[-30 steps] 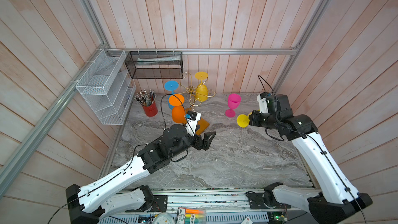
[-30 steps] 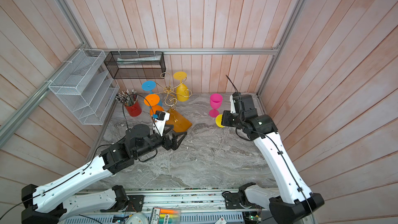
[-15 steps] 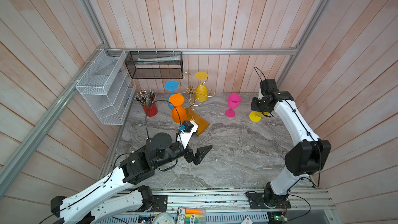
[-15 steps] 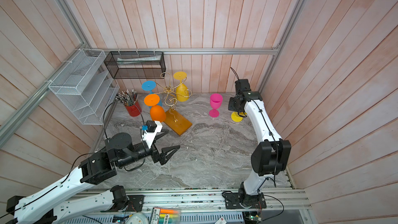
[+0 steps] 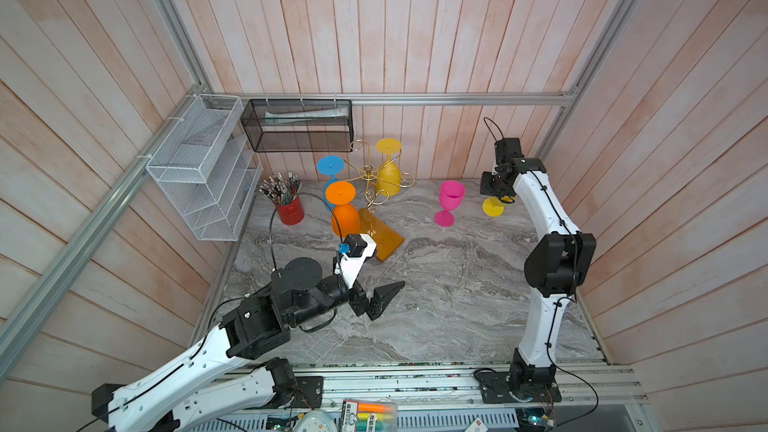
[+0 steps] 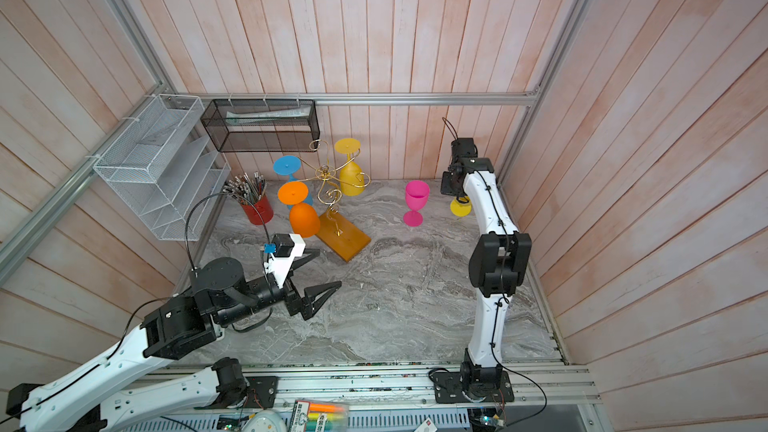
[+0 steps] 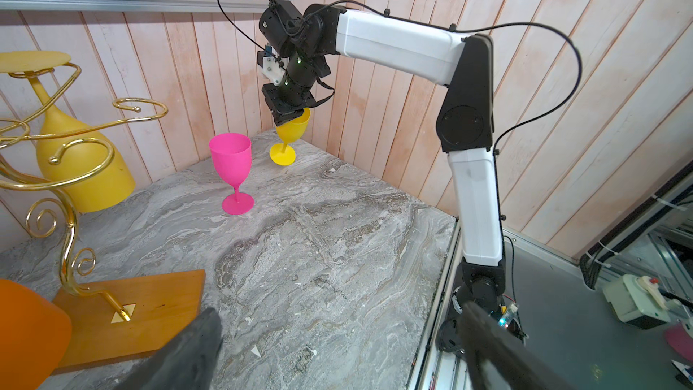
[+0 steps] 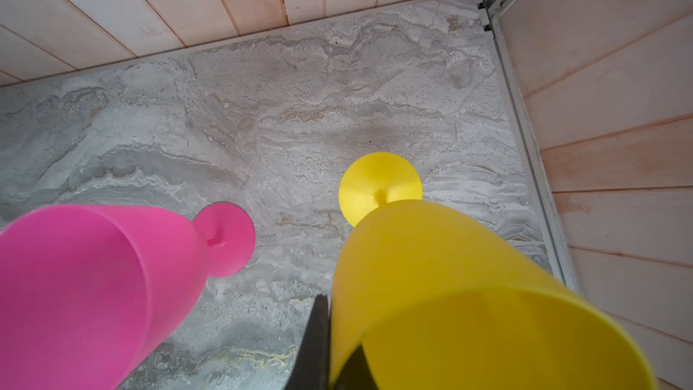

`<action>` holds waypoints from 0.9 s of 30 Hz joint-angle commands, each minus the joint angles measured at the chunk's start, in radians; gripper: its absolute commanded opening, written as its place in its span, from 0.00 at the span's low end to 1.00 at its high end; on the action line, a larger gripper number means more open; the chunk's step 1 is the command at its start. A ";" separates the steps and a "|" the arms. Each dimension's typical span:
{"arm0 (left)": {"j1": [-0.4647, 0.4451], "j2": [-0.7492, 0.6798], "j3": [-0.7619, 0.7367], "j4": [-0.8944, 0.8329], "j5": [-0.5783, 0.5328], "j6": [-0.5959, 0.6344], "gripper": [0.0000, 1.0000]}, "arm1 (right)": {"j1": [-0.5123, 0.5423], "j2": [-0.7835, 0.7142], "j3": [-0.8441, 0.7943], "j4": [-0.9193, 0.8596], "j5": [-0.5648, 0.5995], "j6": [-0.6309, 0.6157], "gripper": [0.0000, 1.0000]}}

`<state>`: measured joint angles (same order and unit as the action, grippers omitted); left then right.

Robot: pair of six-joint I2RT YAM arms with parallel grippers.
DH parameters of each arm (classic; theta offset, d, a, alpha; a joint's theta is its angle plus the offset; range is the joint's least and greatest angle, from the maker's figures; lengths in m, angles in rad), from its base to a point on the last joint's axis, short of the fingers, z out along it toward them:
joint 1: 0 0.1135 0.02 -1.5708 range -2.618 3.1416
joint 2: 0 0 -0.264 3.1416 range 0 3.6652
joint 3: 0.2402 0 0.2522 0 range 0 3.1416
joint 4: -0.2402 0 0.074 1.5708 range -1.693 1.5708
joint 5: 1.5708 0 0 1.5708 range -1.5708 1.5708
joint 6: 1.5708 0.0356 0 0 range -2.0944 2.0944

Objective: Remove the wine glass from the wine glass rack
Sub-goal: 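Set the yellow glass upright by the pink glass while the left gripper withdraws, then open and lift the right gripper while the left gripper nears the orange glass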

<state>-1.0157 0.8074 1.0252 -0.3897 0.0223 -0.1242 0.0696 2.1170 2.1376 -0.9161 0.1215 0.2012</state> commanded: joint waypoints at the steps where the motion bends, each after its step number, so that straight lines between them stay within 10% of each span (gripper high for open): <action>1: -0.003 -0.014 0.044 -0.002 -0.022 -0.012 1.00 | -0.009 0.041 0.056 0.007 -0.035 -0.022 0.00; 17: -0.003 -0.004 0.085 -0.021 -0.101 -0.061 0.99 | -0.024 0.174 0.171 0.028 -0.124 -0.040 0.00; 27: -0.003 -0.008 0.089 -0.028 -0.120 -0.069 0.99 | -0.024 0.218 0.271 -0.002 -0.123 -0.051 0.25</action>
<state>-1.0157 0.8047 1.0794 -0.4080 -0.0689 -0.1833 0.0498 2.3085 2.3642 -0.8936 -0.0013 0.1600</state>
